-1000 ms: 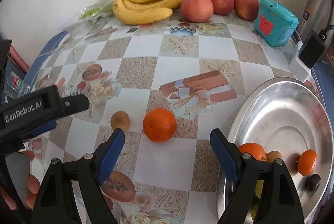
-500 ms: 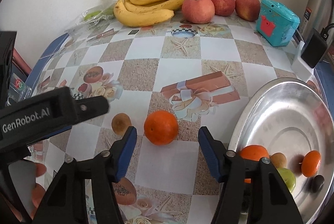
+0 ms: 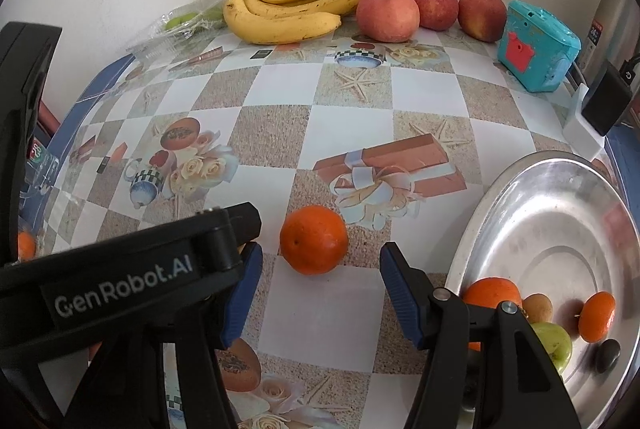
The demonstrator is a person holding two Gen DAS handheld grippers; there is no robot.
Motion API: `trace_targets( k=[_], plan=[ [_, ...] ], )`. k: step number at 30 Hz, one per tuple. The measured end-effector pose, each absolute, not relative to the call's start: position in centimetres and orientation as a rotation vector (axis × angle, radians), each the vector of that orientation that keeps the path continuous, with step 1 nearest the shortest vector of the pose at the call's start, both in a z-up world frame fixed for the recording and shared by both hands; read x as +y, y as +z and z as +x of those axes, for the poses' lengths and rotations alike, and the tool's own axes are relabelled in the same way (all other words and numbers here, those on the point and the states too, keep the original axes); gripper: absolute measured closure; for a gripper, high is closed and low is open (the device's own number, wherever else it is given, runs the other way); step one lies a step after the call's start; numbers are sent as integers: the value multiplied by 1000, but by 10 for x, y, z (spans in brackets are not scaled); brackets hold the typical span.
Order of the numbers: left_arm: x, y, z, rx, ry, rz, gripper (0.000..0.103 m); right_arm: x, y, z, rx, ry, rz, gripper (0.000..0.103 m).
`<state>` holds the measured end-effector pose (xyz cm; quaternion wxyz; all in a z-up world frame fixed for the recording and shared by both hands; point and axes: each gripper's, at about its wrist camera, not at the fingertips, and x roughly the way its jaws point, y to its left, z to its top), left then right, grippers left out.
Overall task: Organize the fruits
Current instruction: 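Close the right gripper on the orange while the left gripper closes on the kiwi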
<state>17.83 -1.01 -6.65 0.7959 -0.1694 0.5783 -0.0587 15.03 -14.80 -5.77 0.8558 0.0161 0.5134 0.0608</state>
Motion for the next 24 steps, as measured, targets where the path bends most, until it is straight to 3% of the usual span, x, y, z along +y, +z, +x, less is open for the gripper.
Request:
trace_targets(
  k=[5,9,11,18,24],
  plan=[
    [-14,-66,178,1241,-122,-337,54,-148,-60,151,1085,124,29,40],
    [-14,-67,177,1236,-123,-326,66,-149,-60,153,1081,123,33,42],
    [-10,-67,177,1235,-118,-338,72,-149,-60,153,1080,124,31,48],
    [-3,-69,176,1234,-108,-367,78,-147,-60,153,1079,131,35,54],
    [3,-69,177,1232,-104,-399,78,-148,-60,152,1076,140,49,66]
  ],
)
